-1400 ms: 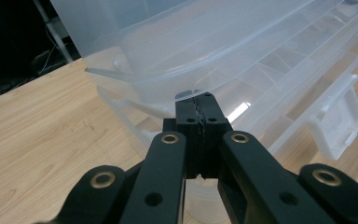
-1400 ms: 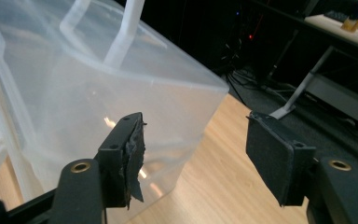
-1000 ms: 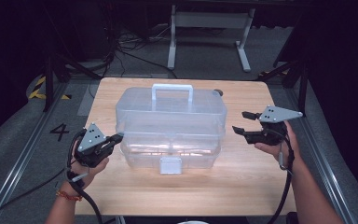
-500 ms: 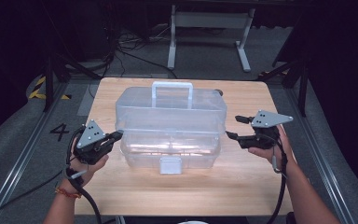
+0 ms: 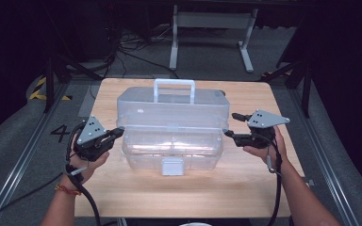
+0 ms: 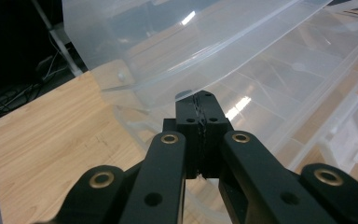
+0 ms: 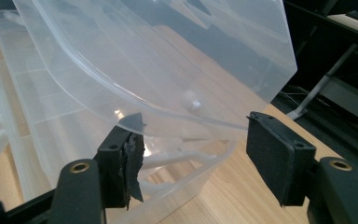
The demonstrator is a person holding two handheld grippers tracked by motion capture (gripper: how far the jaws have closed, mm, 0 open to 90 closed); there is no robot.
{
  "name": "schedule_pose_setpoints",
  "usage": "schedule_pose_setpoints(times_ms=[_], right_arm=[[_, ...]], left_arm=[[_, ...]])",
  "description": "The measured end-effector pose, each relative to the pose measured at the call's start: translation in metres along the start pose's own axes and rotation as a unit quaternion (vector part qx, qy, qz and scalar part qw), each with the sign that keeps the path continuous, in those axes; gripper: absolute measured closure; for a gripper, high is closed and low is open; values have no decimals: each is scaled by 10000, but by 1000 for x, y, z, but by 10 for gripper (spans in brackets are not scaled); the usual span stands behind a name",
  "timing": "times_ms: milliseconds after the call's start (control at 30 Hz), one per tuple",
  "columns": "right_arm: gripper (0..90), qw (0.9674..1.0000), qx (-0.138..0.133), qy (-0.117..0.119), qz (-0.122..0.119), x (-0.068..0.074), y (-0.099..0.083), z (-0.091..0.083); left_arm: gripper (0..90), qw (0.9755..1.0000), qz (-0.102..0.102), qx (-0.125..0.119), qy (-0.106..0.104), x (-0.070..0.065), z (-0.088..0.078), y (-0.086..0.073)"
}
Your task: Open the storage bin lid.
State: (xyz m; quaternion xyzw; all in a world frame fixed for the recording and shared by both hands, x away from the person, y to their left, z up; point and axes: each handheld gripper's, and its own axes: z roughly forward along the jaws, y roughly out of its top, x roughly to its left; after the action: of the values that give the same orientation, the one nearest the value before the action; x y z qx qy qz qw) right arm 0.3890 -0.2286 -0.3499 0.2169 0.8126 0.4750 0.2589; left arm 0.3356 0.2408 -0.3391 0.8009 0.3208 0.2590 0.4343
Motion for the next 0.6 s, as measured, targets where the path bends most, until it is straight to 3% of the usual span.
schedule_pose_setpoints(times_ms=[300, 600], right_arm=[[382, 9995, -246, -158, 70, -3, 6, 3], [453, 9971, -567, -506, -9, -4, 11, 7]], left_arm=[[881, 10000, 86, -13, 46, 4, 1, 11], [849, 9998, 90, -108, 167, 8, -1, 12]])
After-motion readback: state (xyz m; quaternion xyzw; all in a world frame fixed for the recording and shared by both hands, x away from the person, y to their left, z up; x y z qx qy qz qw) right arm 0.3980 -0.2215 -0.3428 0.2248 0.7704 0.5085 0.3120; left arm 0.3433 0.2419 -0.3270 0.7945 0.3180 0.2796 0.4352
